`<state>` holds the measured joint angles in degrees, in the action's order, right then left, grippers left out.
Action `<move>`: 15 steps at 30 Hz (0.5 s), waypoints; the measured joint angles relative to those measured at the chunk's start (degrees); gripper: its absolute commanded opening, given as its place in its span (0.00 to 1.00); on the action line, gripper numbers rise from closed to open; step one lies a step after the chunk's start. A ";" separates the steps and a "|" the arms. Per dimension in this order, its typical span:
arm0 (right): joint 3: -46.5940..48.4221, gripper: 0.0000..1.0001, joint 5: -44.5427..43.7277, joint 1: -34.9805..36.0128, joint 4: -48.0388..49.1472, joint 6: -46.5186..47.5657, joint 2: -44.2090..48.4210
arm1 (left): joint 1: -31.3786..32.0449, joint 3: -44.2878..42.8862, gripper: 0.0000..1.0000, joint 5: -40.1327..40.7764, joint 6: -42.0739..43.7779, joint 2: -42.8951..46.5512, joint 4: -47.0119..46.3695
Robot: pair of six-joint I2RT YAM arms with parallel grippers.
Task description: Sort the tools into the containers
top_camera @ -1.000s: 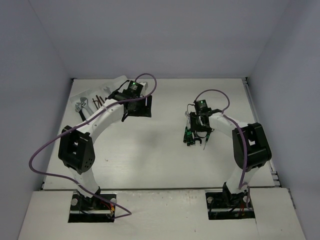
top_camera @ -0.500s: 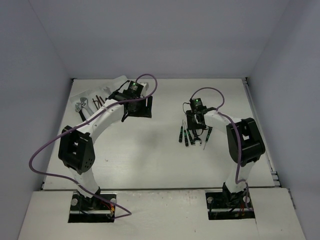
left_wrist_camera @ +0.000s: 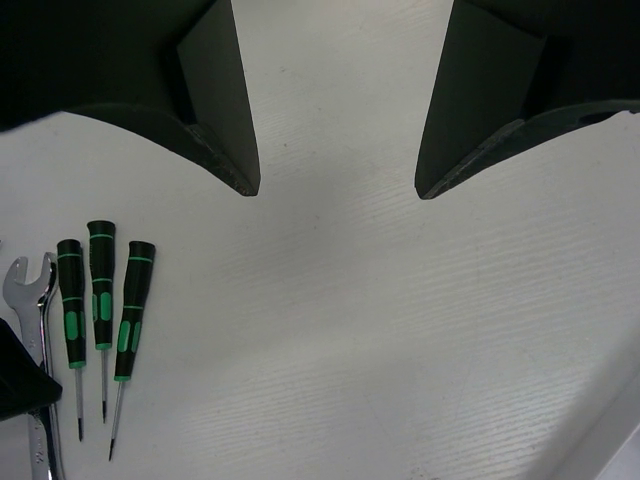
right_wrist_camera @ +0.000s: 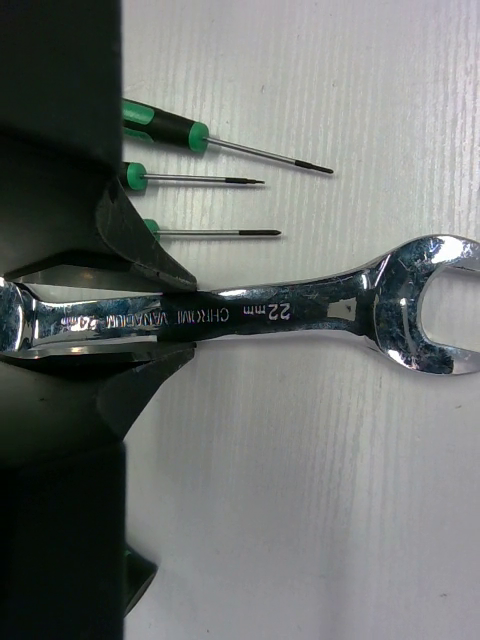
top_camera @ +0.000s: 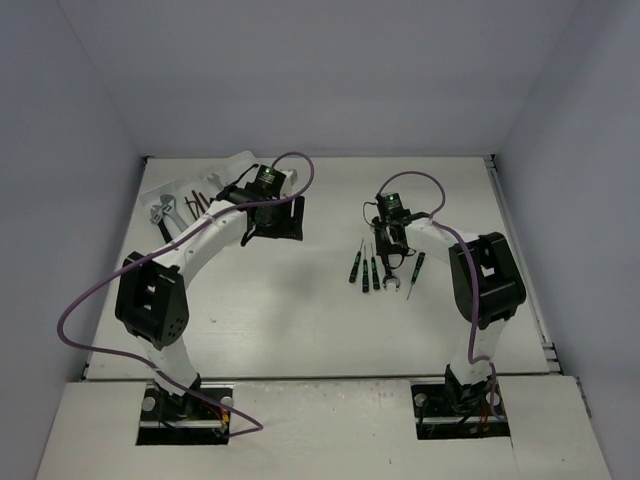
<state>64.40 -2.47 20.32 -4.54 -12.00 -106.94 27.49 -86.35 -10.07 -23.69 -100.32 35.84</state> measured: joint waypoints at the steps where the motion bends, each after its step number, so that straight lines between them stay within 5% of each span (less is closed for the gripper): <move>1: 0.01 0.00 -0.01 0.00 0.00 -0.06 0.00 | 0.08 -0.01 0.60 -0.55 -0.14 -0.01 0.01; 15: 0.24 0.00 1.82 -0.24 -0.84 -1.02 0.33 | 6.82 -2.37 0.60 -12.67 -10.76 -6.75 -10.26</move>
<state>64.64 -0.65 20.08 -5.37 -13.01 -106.60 34.30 -88.72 -22.73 -34.45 -107.08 25.59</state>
